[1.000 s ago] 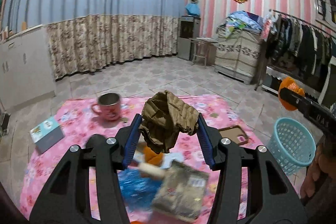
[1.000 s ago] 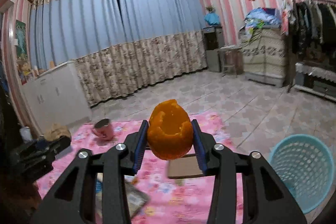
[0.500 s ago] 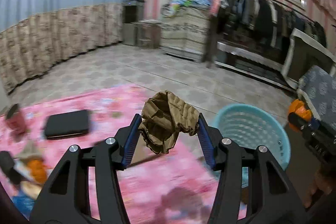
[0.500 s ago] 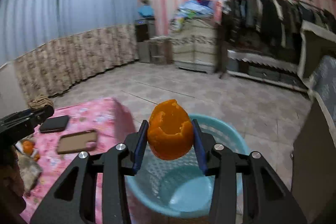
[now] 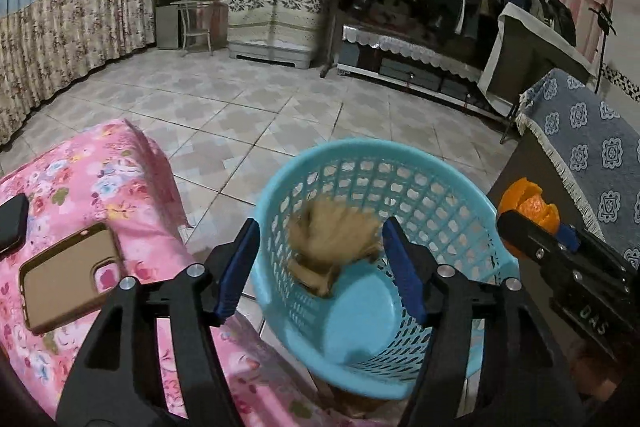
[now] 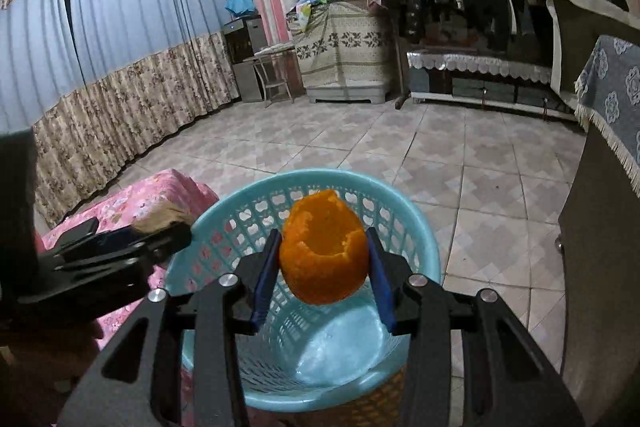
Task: Collect trash
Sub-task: 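Carry glove and orange peel to the blue basket and open both tools, then return both tools to the table and grasp the white tape roll with the right tool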
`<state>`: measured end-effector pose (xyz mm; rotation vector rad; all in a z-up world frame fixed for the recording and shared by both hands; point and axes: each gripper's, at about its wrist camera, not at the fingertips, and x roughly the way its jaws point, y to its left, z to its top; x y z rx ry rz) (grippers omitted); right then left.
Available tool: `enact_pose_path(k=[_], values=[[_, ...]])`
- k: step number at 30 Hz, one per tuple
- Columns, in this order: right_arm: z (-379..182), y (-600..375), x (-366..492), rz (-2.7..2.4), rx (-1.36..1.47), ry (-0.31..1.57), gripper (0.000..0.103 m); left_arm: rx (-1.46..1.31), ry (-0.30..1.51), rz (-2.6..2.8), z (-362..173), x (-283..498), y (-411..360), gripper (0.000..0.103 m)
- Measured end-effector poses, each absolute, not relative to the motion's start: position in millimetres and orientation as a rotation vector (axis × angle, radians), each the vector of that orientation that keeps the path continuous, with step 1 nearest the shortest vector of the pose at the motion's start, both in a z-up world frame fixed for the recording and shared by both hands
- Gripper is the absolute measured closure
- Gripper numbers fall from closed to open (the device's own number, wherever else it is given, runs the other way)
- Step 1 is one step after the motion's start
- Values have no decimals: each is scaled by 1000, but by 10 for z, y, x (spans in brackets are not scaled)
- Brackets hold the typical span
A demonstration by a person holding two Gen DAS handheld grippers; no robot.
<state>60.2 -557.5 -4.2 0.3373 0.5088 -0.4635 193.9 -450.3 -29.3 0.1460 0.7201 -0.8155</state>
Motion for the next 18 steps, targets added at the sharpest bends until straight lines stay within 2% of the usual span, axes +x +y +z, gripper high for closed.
enact_pose_path(k=[2, 8, 14, 18], values=[[-1, -5608, 546, -474, 344, 490, 34, 146, 713, -812, -271, 1928, -4498, 30], [117, -5559, 484, -466, 345, 455, 33, 132, 650, -753, -11, 1880, -4145, 28], [384, -5238, 529, -386, 313, 394, 33, 93, 504, -588, 455, 1739, -3090, 18], [590, -4760, 761, -283, 274, 386, 29, 42, 469, -469, 653, 1697, -2231, 18]])
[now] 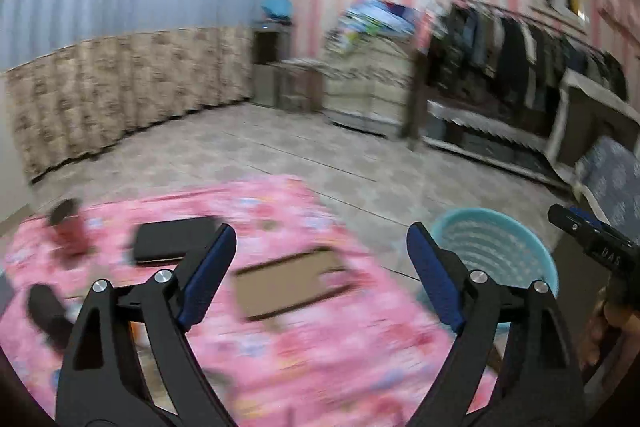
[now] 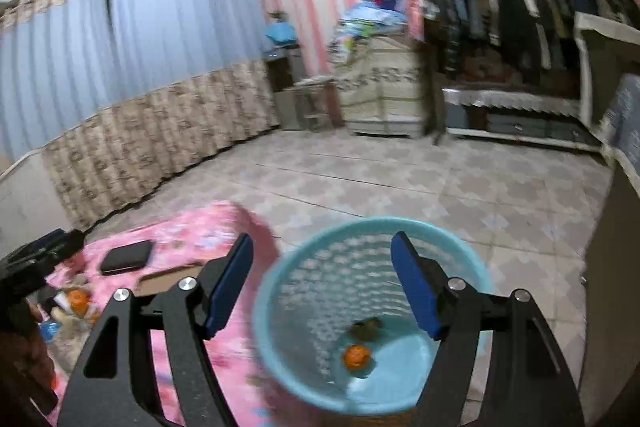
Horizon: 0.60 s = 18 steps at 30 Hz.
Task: Collect trash
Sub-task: 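Return both tools to the table and grasp the white tape roll with the right tool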
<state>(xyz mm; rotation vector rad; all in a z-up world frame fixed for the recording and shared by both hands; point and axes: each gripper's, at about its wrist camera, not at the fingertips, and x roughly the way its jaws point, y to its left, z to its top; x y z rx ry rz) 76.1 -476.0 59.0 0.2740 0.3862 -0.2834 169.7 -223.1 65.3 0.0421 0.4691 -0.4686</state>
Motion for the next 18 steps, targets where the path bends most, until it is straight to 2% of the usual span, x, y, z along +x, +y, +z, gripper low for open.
enact_pose_path(k=[1, 4, 8, 11, 18], values=[[642, -4603, 846, -265, 258, 385, 24, 37, 464, -435, 690, 1682, -2011, 17], [809, -4133, 1049, -211, 205, 385, 22, 55, 434, -305, 759, 1655, -1354, 7], [1063, -3390, 1246, -83, 156, 354, 17, 33, 421, -122, 733, 1735, -479, 6], [1188, -2742, 1463, 35, 79, 359, 16, 14, 421, -21, 695, 1847, 48, 6], [1224, -1761, 1838, 242, -66, 360, 16, -27, 511, 63, 498, 2093, 624, 6]])
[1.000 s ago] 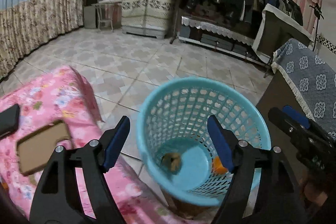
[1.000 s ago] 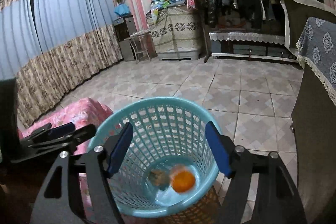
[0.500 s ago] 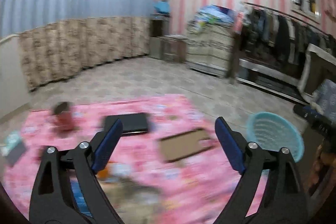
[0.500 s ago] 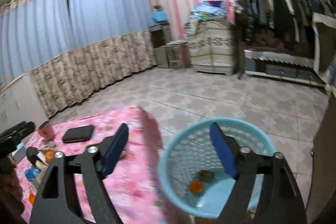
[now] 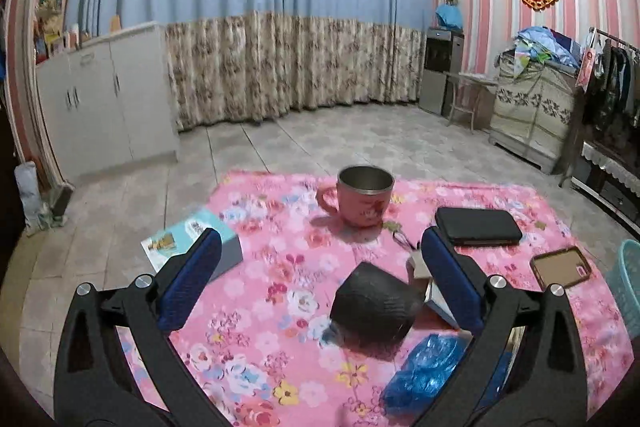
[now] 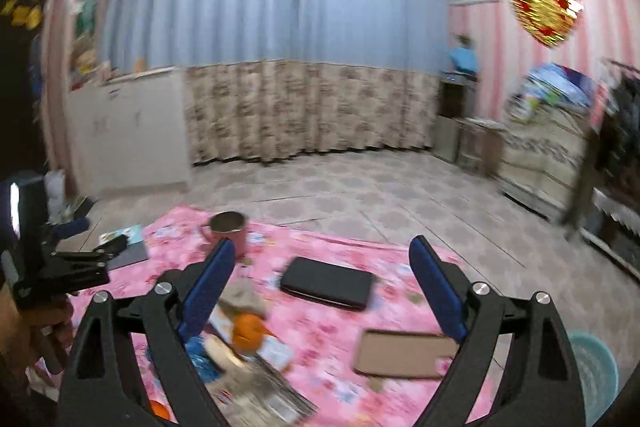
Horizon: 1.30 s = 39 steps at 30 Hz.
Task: Collect trash
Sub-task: 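Return both tools to the table and grasp the white tape roll with the right tool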
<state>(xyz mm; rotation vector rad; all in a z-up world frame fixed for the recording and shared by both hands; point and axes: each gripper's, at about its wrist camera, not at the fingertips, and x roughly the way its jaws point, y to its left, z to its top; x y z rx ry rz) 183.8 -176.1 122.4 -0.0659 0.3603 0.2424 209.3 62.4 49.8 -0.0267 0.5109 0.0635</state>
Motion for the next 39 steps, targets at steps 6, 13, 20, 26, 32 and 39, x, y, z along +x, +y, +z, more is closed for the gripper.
enact_pose_path(k=[6, 13, 20, 26, 32, 39], values=[[587, -1400, 1874, 362, -2, 485, 17, 46, 602, 44, 255, 2175, 629, 6], [159, -1240, 2037, 469, -77, 608, 51, 40, 625, 84, 166, 2232, 602, 6], [-93, -1230, 2178, 480, -73, 689, 59, 16, 667, 82, 37, 2266, 689, 6], [-157, -1061, 2157, 509, -104, 706, 70, 14, 689, 101, 0, 2295, 704, 6], [-234, -930, 2188, 491, -190, 728, 84, 26, 707, 83, -25, 2307, 662, 6], [7, -1010, 2122, 509, -143, 678, 86, 46, 705, 84, -34, 2312, 629, 6]])
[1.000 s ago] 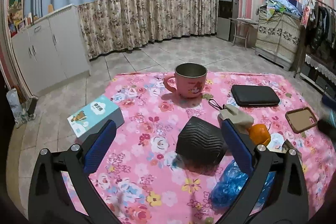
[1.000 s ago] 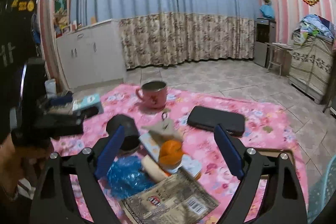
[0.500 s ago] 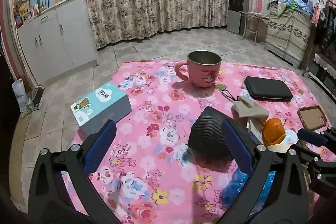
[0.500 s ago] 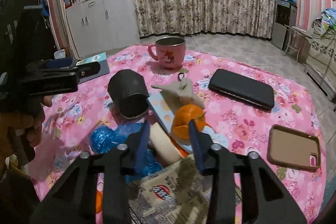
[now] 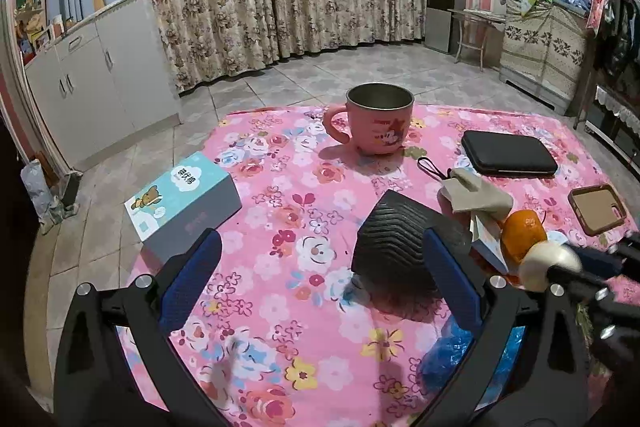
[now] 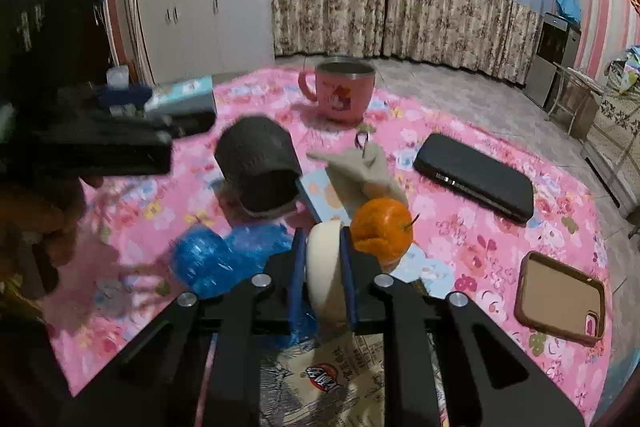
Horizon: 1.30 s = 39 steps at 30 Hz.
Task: Collect trash
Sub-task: 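Grasp the black ribbed cylinder with the left tool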
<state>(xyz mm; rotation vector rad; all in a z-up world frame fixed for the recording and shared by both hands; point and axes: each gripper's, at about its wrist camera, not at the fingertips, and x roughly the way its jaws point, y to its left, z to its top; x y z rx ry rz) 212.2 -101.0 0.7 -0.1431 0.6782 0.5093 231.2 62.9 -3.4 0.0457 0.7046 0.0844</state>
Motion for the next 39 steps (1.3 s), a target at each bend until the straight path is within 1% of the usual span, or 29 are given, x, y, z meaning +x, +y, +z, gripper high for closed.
enact_pose_path(k=[5, 8, 13, 19, 24, 28, 30, 32, 34, 39], values=[[384, -1285, 2004, 505, -36, 560, 86, 53, 692, 42, -55, 2320, 554, 6], [475, -1443, 2027, 476, -12, 542, 86, 90, 688, 17, -123, 2375, 465, 6], [468, -1688, 2113, 441, 45, 554, 86, 151, 716, -59, -289, 2481, 268, 6], [475, -1881, 2153, 418, 96, 557, 86, 117, 734, -85, -299, 2515, 227, 7], [481, -1951, 2152, 409, 104, 554, 86, 125, 715, -120, -256, 2444, 188, 6], [480, -1961, 2147, 408, 112, 556, 86, 155, 765, -107, -402, 2519, 141, 6], [471, -1959, 2131, 403, 108, 556, 86, 160, 788, -99, -466, 2554, 154, 10], [469, -1965, 2112, 399, 105, 556, 86, 138, 808, -99, -488, 2573, 196, 24], [475, -1989, 2097, 394, 104, 553, 86, 108, 814, -99, -469, 2573, 245, 33], [503, -2036, 2057, 390, 116, 540, 86, 65, 777, -71, -365, 2525, 334, 33]])
